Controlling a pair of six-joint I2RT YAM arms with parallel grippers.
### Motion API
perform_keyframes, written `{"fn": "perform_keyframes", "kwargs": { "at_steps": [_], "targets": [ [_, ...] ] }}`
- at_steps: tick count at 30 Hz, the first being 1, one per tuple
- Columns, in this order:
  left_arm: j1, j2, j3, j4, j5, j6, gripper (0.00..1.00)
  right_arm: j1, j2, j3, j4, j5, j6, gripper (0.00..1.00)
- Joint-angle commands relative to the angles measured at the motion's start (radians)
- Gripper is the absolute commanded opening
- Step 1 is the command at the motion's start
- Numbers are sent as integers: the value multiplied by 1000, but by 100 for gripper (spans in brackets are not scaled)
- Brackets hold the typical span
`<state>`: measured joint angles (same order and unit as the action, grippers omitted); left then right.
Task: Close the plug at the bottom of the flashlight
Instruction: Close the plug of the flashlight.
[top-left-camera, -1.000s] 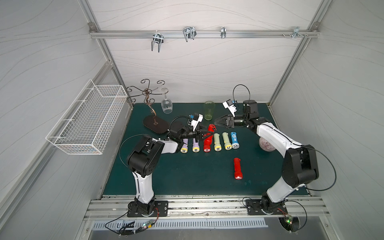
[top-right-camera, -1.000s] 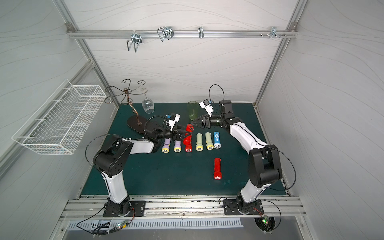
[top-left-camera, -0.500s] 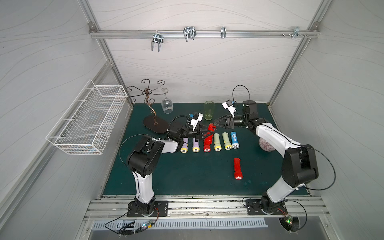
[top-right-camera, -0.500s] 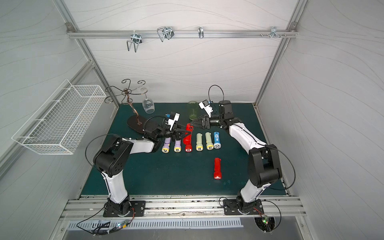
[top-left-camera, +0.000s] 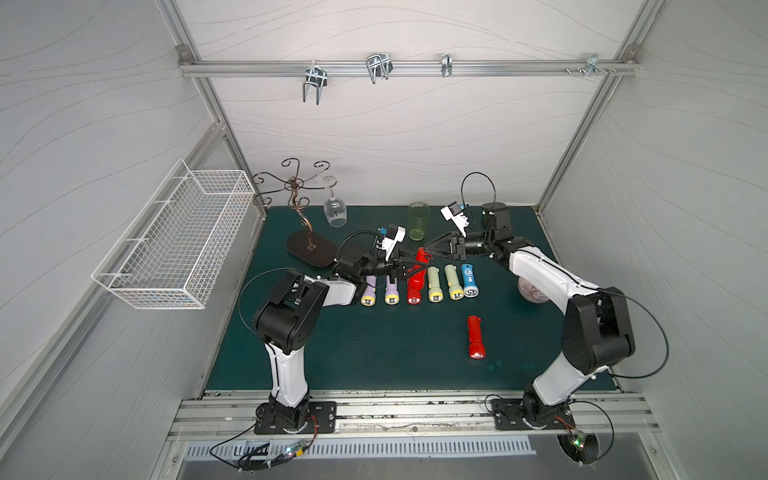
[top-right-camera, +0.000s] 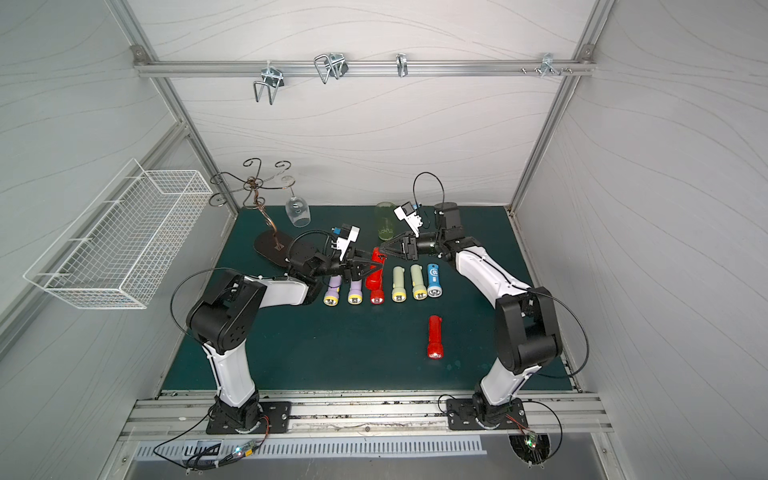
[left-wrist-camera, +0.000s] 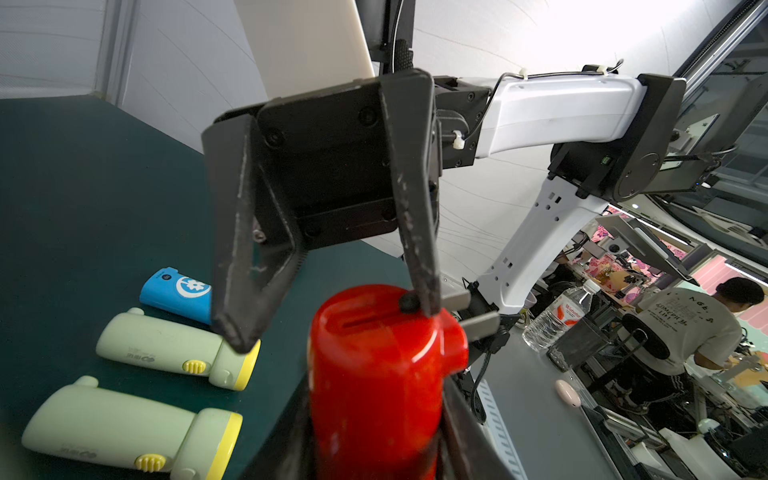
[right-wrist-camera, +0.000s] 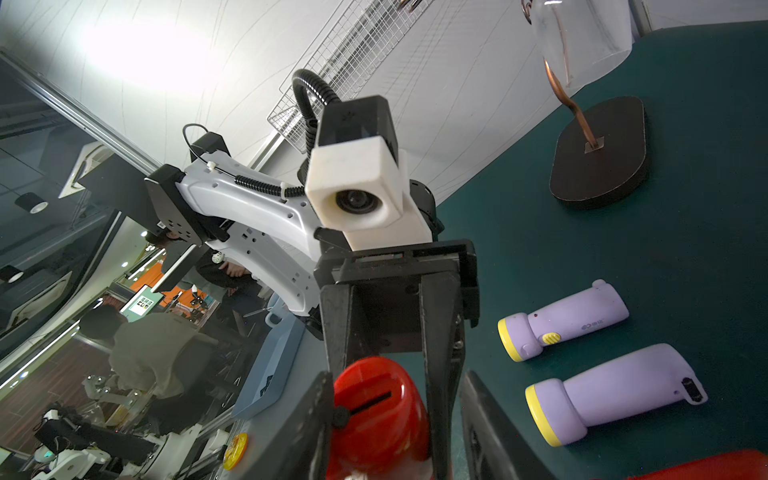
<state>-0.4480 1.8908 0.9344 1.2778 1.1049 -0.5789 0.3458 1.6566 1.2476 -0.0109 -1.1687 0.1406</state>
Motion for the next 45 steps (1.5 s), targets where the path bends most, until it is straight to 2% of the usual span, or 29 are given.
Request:
{"fn": "perform_keyframes", "kwargs": {
  "at_steps": [1,8,13,20,27,34,39,42,45],
  "targets": [
    [-18,-80,27,135,38,5,0,10,41,-23,-9,14,-19,38],
    [-29,-167,36,135,63,15,0,17,108,-54,44,23,17,38],
    [-32,-210,54,135,77,31,0,31,169,-69,121,17,76,42],
    [-31,-186,70,135,64,50,0,65,179,-75,130,17,96,51],
    [-2,-143,88,135,61,47,0,68,151,-123,122,5,97,52],
    [21,-66,119,134,52,33,0,69,112,-123,-4,-16,24,46],
    [28,-7,173,134,59,10,0,70,87,-143,-4,-19,19,41],
    [29,5,189,134,52,2,0,70,90,-145,-8,-26,15,34],
    [29,0,200,120,46,5,0,70,91,-153,2,-25,16,23]
  ]
}}
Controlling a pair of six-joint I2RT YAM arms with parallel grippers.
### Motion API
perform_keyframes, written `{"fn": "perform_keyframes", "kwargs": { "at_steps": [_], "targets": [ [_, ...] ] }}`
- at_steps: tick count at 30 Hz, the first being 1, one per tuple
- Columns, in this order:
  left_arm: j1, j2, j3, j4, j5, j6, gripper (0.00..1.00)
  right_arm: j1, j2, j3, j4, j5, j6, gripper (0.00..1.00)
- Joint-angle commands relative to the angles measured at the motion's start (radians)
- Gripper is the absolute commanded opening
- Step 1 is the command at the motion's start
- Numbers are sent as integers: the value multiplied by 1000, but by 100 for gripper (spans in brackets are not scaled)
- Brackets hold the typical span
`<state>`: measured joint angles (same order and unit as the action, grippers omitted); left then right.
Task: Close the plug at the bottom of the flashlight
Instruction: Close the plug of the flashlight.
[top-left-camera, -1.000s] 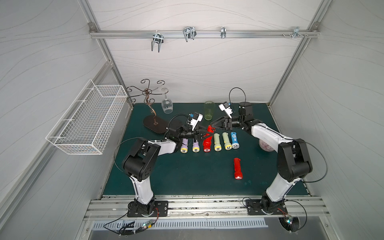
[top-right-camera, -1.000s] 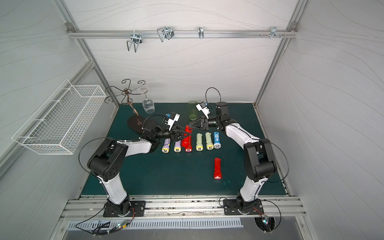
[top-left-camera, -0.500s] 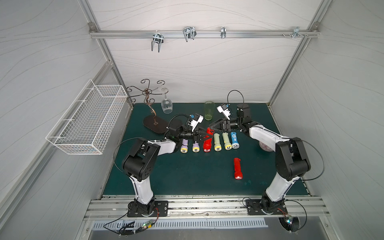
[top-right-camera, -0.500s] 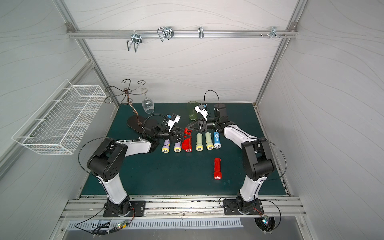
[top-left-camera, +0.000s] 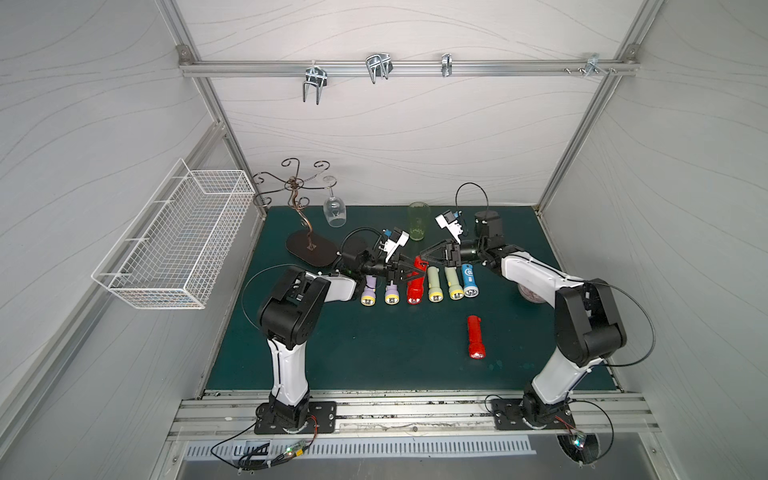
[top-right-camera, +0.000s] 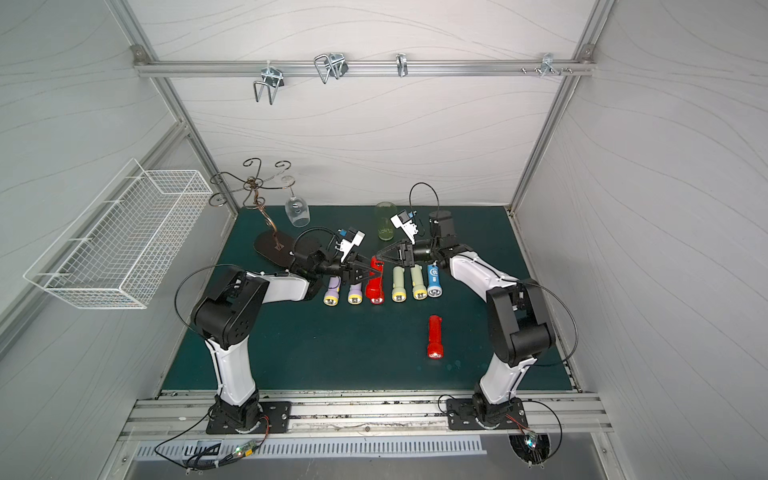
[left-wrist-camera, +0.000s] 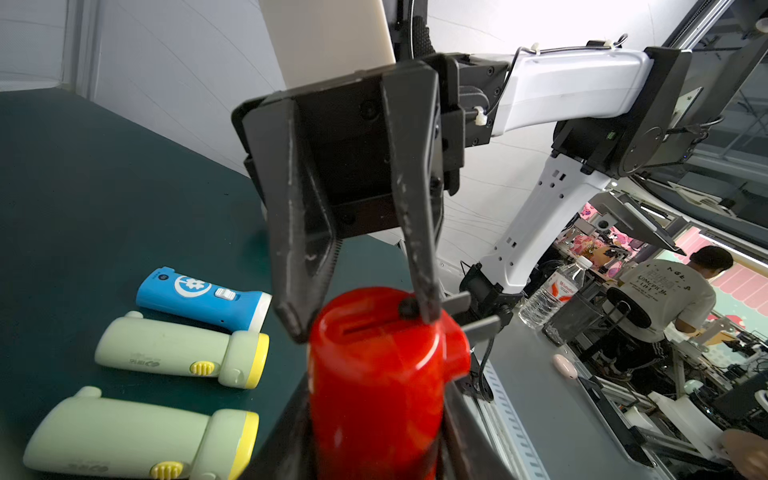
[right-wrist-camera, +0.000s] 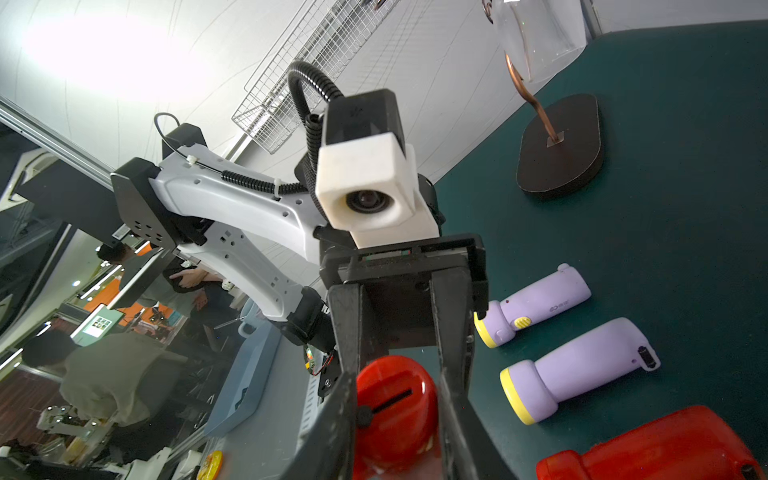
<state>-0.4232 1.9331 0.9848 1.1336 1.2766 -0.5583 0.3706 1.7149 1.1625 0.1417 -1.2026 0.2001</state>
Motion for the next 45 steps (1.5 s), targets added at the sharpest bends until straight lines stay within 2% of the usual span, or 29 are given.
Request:
{"fn": "perform_keyframes", "kwargs": {
  "at_steps": [1,10,15,27,35,45],
  "targets": [
    [5,-46,152,256,-126,-12,0,45,32,-72,-146,11,-44,20],
    [4,-97,152,183,-123,21,0,44,40,-80,-128,0,-36,3],
    [-4,-133,133,146,-128,50,0,41,30,-77,-122,9,-30,1],
    [-52,-241,71,-60,-166,229,0,39,34,-98,-79,46,-11,0],
    [-63,-251,72,-7,-179,170,0,34,40,-89,-62,81,0,0],
    [-70,-291,43,-101,-210,237,0,34,9,-77,-62,105,16,1]
  ]
}}
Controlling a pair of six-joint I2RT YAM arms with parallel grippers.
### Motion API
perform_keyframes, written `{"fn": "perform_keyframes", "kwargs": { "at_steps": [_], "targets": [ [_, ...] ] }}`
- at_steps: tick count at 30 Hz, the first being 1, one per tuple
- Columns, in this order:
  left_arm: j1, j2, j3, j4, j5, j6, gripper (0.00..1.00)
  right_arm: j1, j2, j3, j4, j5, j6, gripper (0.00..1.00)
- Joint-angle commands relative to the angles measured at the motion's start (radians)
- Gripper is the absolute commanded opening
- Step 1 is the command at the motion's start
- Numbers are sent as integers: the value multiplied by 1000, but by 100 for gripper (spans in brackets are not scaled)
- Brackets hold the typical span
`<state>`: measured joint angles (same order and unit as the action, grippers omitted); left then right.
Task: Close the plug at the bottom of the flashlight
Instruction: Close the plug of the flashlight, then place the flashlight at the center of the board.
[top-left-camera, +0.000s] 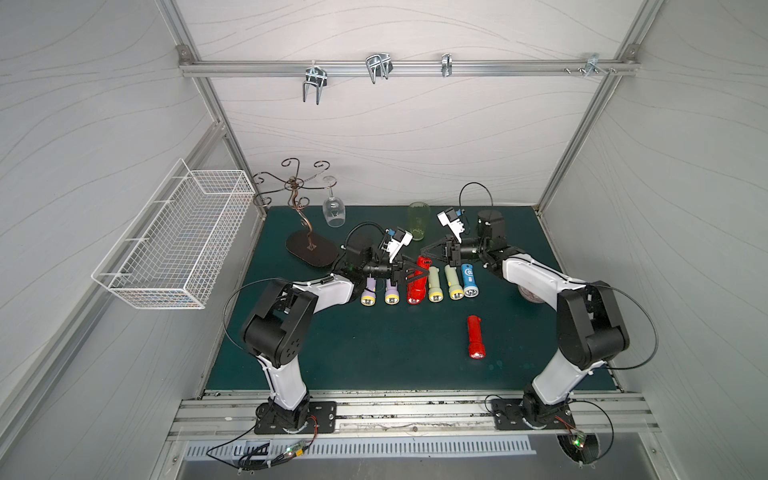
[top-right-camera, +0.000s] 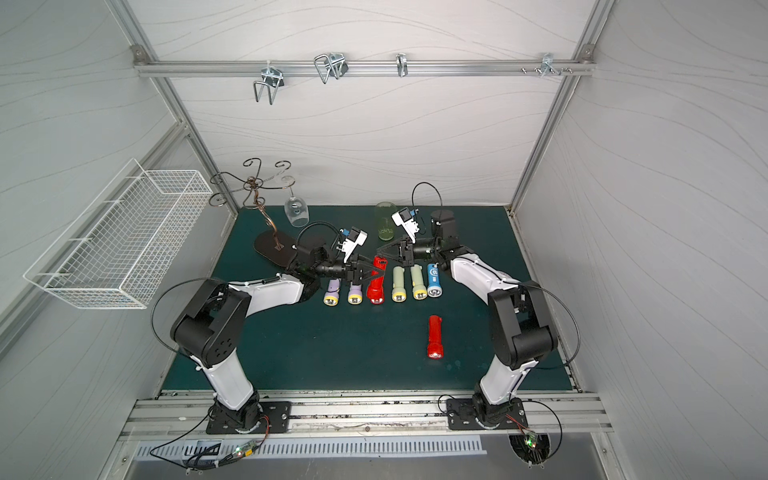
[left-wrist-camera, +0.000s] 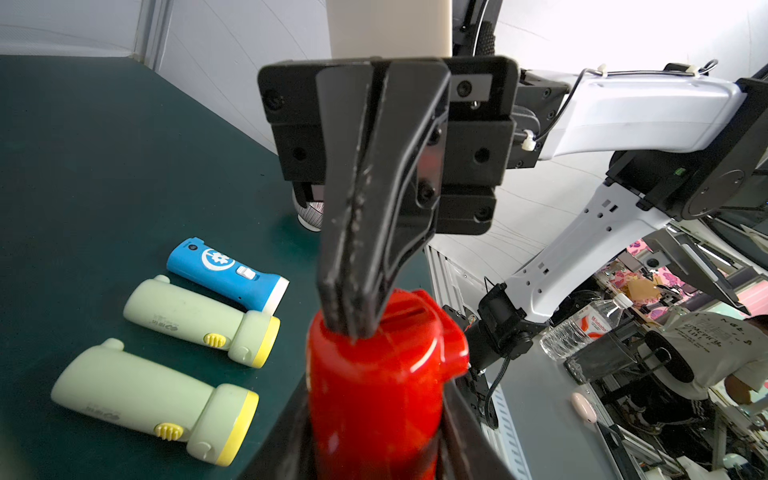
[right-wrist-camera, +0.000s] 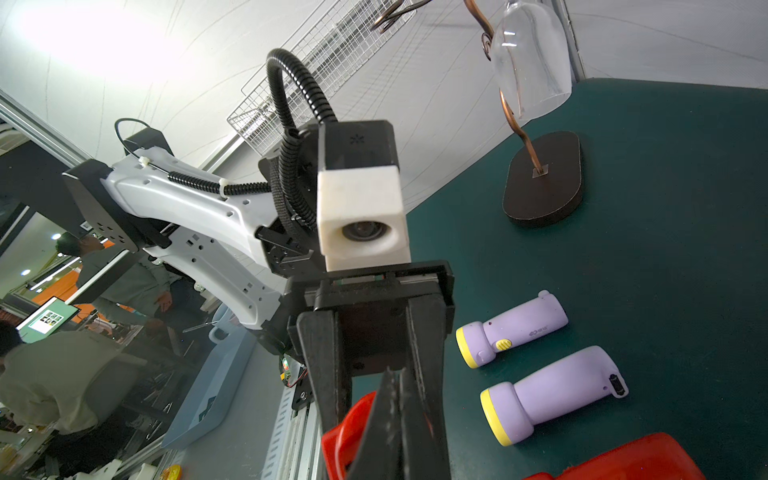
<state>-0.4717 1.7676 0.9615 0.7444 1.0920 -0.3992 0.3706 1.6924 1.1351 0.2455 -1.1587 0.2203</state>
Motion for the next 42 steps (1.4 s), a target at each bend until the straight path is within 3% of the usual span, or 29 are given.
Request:
{"fn": "perform_keyframes", "kwargs": {
  "at_steps": [1,9,15,27,35,42],
  "targets": [
    [-20,-127,62,274,-31,87,0,34,17,-45,-183,66,-12,3],
    [-19,-138,-4,234,-74,122,0,28,-133,-36,-266,114,-19,37],
    [-21,-178,-51,232,-90,106,0,10,-234,-51,-279,173,28,51],
    [-86,-382,-287,59,-243,165,0,-15,-487,-135,-418,518,49,81],
    [-275,-558,-438,-124,-543,168,0,-16,-568,-231,-446,742,38,98],
    [-409,-572,-486,-225,-847,58,0,-18,-510,-207,-476,774,41,99]
  ]
}}
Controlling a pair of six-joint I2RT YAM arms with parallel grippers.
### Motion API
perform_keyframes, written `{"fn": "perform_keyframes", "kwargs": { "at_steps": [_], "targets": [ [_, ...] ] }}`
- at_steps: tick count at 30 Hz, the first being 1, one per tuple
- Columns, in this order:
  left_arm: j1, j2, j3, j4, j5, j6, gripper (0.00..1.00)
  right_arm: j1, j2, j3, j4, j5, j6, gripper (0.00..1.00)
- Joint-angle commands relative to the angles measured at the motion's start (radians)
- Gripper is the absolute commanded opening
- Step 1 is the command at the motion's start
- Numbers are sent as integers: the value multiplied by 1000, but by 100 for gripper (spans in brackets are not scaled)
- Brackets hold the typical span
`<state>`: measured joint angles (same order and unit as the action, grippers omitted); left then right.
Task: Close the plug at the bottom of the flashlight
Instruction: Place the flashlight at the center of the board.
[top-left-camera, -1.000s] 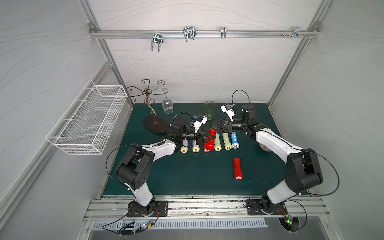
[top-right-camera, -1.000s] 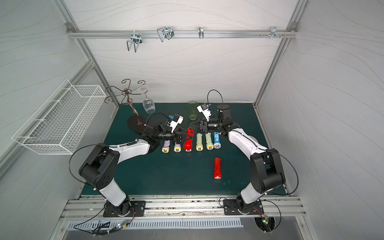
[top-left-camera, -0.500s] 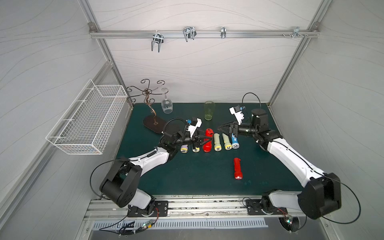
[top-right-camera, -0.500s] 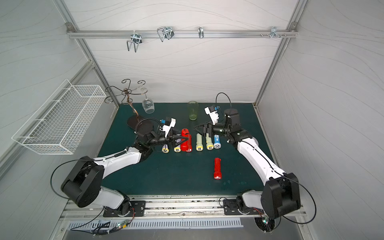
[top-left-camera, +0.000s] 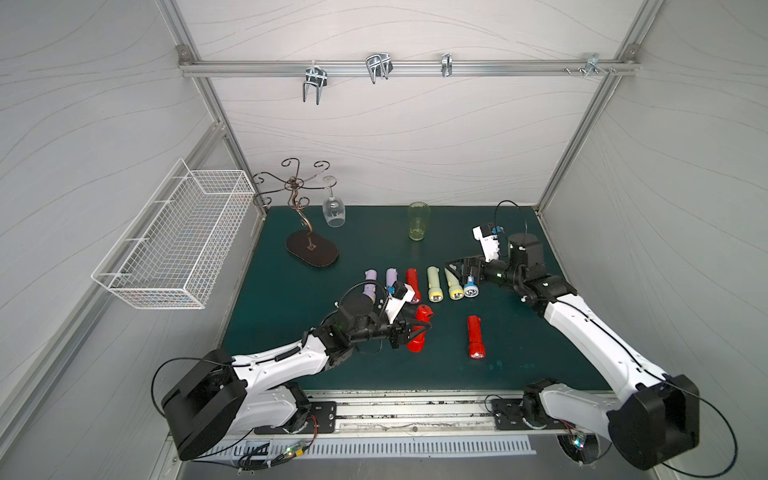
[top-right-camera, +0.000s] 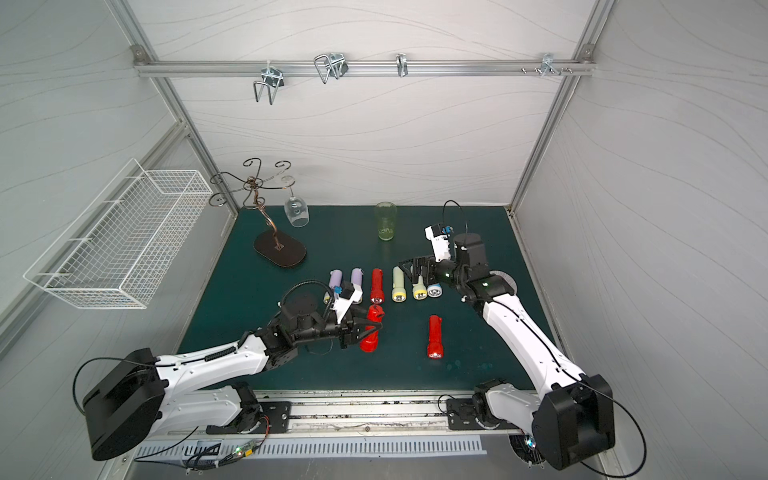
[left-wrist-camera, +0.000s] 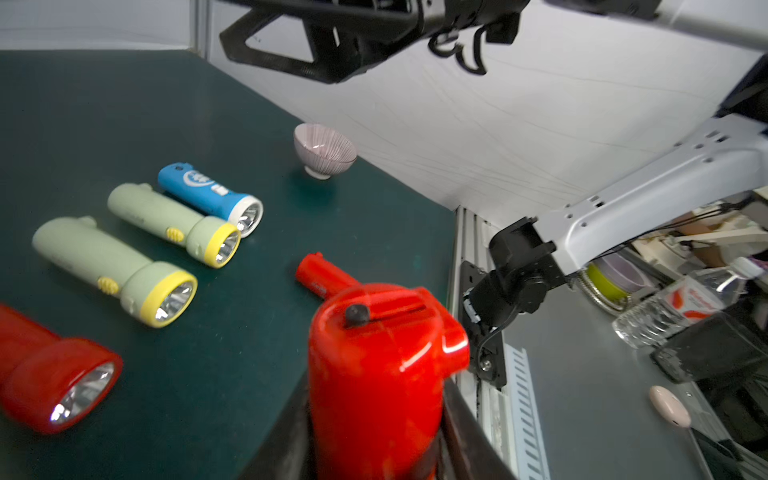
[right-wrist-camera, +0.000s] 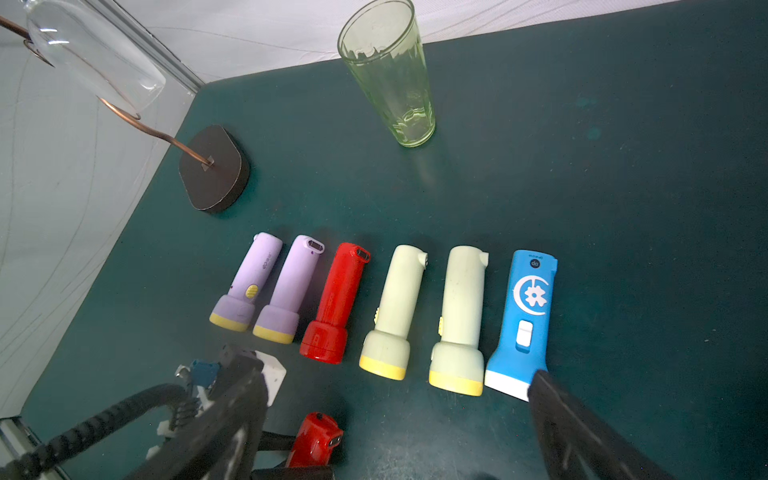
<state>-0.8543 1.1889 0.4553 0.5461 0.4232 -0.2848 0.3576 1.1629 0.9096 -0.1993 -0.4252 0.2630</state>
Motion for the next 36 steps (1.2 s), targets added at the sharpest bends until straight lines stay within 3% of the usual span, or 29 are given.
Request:
{"fn": "perform_keyframes", "kwargs": {
  "at_steps": [1,8,13,26,36],
  "targets": [
    [-37,30,42,-71,-213,-89,0,-7,25,20,-34,44,-1,99],
    [-109,218,189,-253,-441,-384,0,-8,32,26,-57,118,6,99],
    [-123,375,368,-492,-463,-484,0,-10,40,32,-71,166,9,99],
    [-123,578,544,-733,-471,-578,1,-10,20,41,-93,243,3,99],
    [-99,651,568,-773,-442,-620,24,-10,7,38,-103,280,-8,99]
  ]
}}
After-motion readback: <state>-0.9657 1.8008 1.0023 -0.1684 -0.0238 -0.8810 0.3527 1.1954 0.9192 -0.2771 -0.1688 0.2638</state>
